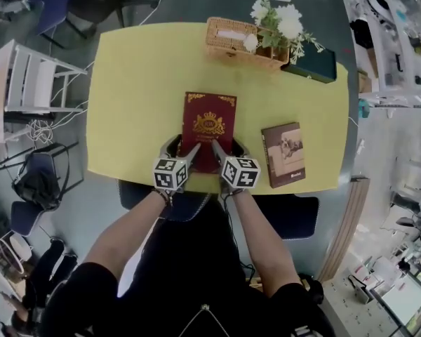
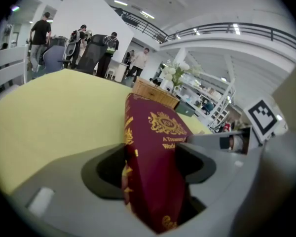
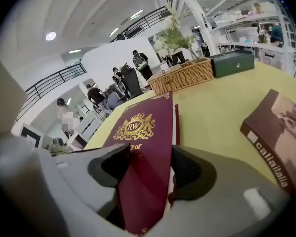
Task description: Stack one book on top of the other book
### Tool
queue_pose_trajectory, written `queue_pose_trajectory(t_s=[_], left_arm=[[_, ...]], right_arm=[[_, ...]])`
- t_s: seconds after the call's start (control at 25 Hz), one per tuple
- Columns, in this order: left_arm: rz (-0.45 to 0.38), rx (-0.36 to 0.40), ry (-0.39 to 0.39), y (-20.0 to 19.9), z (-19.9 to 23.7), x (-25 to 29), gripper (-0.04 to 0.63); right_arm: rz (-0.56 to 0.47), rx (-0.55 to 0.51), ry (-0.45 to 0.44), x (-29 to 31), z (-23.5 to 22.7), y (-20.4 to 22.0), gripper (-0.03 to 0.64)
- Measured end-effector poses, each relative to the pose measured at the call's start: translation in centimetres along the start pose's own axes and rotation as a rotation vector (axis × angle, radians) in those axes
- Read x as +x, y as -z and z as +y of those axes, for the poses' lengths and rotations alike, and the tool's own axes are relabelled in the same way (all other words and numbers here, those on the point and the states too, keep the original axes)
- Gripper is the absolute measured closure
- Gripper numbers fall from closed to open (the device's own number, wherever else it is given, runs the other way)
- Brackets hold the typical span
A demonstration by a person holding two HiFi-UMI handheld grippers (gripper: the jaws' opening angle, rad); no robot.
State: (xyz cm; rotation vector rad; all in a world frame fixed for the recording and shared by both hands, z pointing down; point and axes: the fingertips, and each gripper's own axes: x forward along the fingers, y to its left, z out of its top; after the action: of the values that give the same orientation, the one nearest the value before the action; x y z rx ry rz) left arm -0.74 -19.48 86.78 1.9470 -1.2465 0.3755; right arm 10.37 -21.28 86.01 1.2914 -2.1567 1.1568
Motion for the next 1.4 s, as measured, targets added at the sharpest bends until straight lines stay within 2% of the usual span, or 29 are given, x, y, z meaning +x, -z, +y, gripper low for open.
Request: queue_pose_trajectory(t_s=[0.36, 0.6, 0.8, 1.04, 1.4], left_arm=[[-0.033, -0.032, -0.024, -1.3, 7.6, -6.0, 0.276], [-0.031, -0.054, -0.036, -0.6, 11.5, -8.4, 0.281], [-0.023, -0.072, -0.031, 0.8, 13.8, -8.4, 0.281], [0.01, -0.068, -0.019, 1.2, 14.4, -8.1, 0.279], [-0.002, -0.059, -0.013, 1.1, 14.5, -8.1, 0.279]], right_arm=[[0.031, -0.006, -0.05, 3.8, 8.5, 1.3, 0.356], [0.069, -0.017, -0.068, 6.1, 12.2, 2.9, 0.356], [0.092, -0.013, -0.056, 7.4, 13.2, 4.1, 0.357], [0.106, -0.004, -0.028, 8.3, 13.0, 5.1, 0.357], [0.08, -0.008, -0.006, 8.3, 13.1, 5.0, 0.354]])
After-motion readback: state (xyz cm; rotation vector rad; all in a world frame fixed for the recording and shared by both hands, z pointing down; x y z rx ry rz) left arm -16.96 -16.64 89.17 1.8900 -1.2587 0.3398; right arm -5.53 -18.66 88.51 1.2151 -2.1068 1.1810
